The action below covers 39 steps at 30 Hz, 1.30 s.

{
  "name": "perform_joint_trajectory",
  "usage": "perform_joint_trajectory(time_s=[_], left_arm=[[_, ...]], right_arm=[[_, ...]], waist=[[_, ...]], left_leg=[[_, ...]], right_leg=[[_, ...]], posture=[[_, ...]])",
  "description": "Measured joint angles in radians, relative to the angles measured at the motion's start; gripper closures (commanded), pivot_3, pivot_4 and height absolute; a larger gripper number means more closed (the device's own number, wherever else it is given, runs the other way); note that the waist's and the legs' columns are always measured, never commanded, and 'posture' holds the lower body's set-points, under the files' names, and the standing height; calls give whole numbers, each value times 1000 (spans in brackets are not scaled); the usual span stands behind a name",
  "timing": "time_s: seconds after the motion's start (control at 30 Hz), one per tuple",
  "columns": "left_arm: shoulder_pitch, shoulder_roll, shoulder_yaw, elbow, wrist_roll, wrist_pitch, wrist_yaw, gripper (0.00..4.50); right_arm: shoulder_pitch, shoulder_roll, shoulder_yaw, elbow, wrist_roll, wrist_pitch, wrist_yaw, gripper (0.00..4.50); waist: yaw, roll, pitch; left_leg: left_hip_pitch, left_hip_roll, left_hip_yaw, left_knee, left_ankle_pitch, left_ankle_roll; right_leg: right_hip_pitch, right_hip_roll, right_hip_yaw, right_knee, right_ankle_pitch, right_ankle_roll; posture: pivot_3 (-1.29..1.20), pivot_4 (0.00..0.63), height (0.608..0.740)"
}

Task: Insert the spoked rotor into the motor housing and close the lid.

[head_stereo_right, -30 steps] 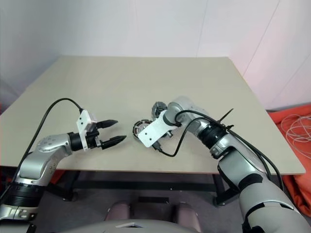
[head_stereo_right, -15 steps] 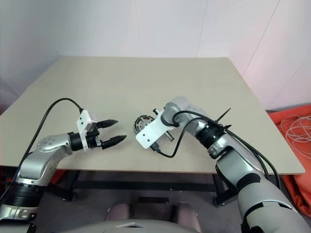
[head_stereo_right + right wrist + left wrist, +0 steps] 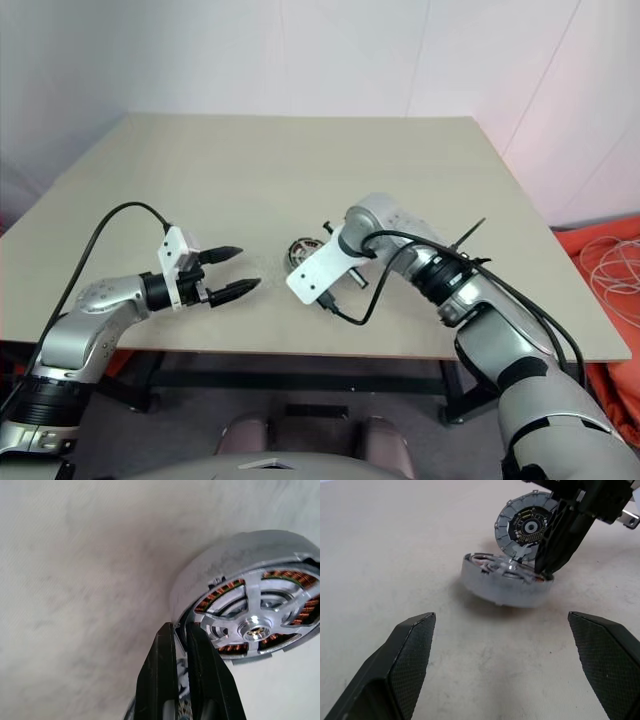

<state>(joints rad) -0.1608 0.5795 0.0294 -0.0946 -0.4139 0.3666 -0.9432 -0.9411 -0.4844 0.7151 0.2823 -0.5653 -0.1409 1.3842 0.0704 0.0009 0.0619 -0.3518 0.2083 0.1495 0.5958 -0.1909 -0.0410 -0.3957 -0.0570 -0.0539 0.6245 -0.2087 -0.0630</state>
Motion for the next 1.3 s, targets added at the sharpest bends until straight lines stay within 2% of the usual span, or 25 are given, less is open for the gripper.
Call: perform_joint_trajectory(time_s=[0.27, 0.53, 0.67, 0.83, 0.97, 1.17, 1.3], left_arm=[[-4, -4, -2, 3, 2, 0, -3, 0], [-19, -11, -16, 7, 3, 0, -3, 0], [-19, -11, -16, 8, 3, 0, -3, 0], [-19, -11, -16, 8, 3, 0, -2, 0], [-19, -11, -16, 8, 4, -1, -2, 0], [-22, -13, -17, 11, 4, -1, -2, 0], [-25, -15, -19, 17, 5, -8, -3, 0]], right_arm=[[34, -29, 0, -124, 13, 87, 78, 4485], [51, 48, 1, -122, -3, 241, 58, 4485], [42, 59, 1, -103, -7, 275, 43, 3211], [26, 67, 0, -106, 0, 312, 43, 1390], [26, 92, -18, -165, 37, 389, 72, 108], [-10, 153, -112, -287, 188, 575, 117, 47], [-101, 172, -196, -244, 263, 622, 63, 47]], waist=[[0, 0, 0], [-1, 0, 0], [0, 0, 0], [0, 0, 0], [0, 0, 0], [0, 0, 0], [1, 1, 0]], left_leg=[[0, 0, 0, 0, 0, 0], [0, 0, 0, 0, 0, 0], [0, 0, 0, 0, 0, 0], [1, 0, 0, 0, 0, 0], [1, 1, 0, -1, 0, 0], [2, 3, 0, -1, 0, -1], [2, 3, 0, -1, 1, -1]], right_leg=[[-1, 0, 0, 0, 0, 0], [-1, 0, 0, 0, 0, 0], [0, 0, 0, 0, 0, 0], [1, 0, 0, 0, 0, 0], [0, 0, 0, 0, 0, 0], [1, 0, 0, 0, 0, 0], [1, 0, 0, 1, -3, 6]], posture=[[0, 0, 740], [0, 0, 740], [0, 0, 740], [0, 0, 740], [0, 0, 740], [0, 0, 740], [0, 0, 740]])
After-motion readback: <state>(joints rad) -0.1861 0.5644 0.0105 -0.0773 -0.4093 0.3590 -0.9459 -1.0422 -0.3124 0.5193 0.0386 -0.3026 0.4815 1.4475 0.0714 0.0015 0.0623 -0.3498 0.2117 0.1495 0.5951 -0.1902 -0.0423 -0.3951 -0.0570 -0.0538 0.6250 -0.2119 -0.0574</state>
